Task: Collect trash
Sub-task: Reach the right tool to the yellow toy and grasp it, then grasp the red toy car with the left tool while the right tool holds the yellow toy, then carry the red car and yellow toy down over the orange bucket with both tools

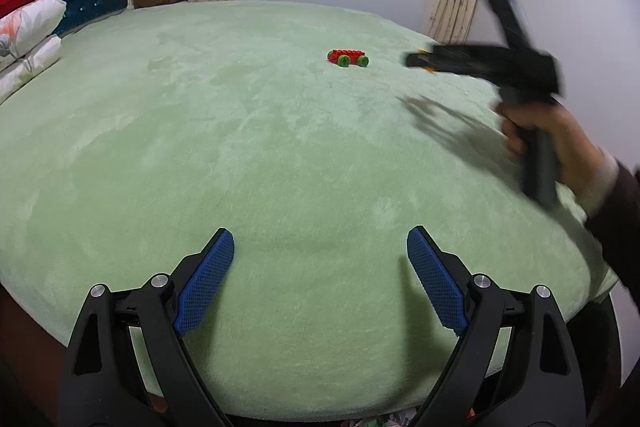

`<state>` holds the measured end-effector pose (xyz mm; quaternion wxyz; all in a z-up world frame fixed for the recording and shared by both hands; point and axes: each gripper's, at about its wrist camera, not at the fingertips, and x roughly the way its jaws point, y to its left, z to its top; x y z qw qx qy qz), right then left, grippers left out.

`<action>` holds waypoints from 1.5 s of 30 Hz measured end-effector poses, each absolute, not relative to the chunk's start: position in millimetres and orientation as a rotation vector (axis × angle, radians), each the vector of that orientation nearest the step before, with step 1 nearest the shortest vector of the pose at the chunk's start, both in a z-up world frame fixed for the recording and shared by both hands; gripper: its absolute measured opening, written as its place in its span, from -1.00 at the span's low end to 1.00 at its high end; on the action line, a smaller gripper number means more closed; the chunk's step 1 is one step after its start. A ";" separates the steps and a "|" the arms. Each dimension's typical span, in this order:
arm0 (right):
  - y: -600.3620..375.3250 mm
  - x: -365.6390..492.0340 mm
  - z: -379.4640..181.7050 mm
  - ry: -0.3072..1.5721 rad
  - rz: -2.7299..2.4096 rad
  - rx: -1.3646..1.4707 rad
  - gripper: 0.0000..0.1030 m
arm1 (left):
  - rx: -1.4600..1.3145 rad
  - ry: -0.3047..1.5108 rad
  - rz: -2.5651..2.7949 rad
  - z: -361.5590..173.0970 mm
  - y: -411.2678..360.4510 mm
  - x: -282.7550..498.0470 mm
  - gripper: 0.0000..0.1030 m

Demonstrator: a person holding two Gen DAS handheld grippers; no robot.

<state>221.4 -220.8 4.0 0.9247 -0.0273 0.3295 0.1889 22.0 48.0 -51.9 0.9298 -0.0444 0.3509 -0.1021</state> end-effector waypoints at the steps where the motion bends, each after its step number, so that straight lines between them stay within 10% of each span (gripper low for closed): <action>1: -231.1 207.2 7.4 0.653 0.366 -0.075 -0.12 | -0.089 0.717 -0.212 -48.8 47.4 24.1 0.67; 23: -347.9 145.6 -8.2 0.519 0.195 0.123 -0.12 | -0.185 0.857 -0.128 -23.4 -53.9 320.1 0.67; 45: -357.1 150.1 -14.4 0.538 0.232 0.206 -0.12 | -0.146 0.889 0.023 -52.8 -69.8 367.5 0.42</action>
